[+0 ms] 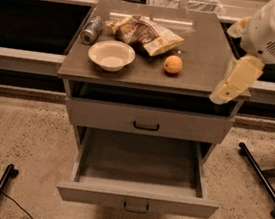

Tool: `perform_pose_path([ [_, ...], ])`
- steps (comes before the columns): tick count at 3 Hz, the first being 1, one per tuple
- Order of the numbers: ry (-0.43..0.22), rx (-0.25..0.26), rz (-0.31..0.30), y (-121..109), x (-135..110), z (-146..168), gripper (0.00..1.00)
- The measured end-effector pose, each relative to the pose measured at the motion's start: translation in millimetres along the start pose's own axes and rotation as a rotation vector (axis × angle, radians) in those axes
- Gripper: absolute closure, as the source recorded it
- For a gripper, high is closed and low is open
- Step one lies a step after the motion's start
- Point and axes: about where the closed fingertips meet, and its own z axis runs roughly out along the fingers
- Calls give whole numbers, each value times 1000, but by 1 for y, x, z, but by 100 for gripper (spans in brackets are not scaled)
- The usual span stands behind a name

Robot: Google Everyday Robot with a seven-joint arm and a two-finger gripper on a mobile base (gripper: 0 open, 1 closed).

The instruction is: Place orange into middle drawer

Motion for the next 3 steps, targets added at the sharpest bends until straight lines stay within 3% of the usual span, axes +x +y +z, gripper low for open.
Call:
perform_pose_path([
  [1,-160,18,62,-38,-16,52,0],
  [2,-284,7,92,-59,-38,95,0],
  [3,-372,-36,122,-74,-65,133,0],
])
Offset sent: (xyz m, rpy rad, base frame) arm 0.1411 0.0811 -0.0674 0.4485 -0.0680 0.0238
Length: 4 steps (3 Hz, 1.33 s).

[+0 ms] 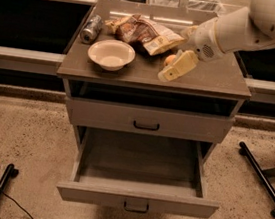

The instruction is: Place orange into middle drawer

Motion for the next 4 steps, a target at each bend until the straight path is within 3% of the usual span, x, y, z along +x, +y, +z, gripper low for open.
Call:
perform_pose_path([
  [1,-15,-23,62,-22,-5,49,0],
  [2,-16,-27,94,-35,-5,71,0],
  [4,-12,8,150,-49,16,78,0],
])
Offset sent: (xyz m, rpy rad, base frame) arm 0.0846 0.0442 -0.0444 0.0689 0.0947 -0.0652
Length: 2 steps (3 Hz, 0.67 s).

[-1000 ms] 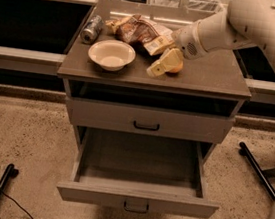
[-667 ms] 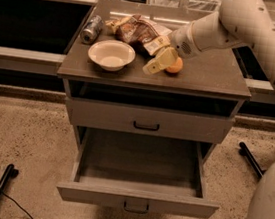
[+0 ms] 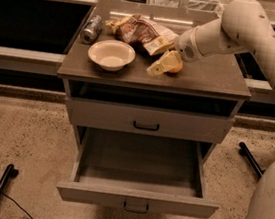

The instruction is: Place orange into middle drawer

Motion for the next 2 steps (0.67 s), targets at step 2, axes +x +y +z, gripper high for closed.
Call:
perform_pose_path([
  [2,43,23,39,-9,27,2,7],
])
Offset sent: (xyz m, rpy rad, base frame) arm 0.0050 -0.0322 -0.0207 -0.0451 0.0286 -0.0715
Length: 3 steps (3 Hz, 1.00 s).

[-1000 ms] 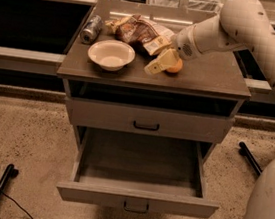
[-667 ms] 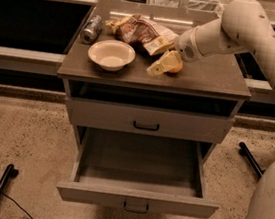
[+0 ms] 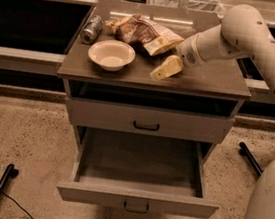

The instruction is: Place orange into middle drawer

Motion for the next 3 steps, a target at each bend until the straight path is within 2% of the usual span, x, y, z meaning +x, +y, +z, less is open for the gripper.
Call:
perform_pose_path([
  [1,0,9,31,-4,12,-1,30],
  [2,-22,-9,30,-4,15,-2,53],
  [3,-93,-50,9,1,5,-13,76],
])
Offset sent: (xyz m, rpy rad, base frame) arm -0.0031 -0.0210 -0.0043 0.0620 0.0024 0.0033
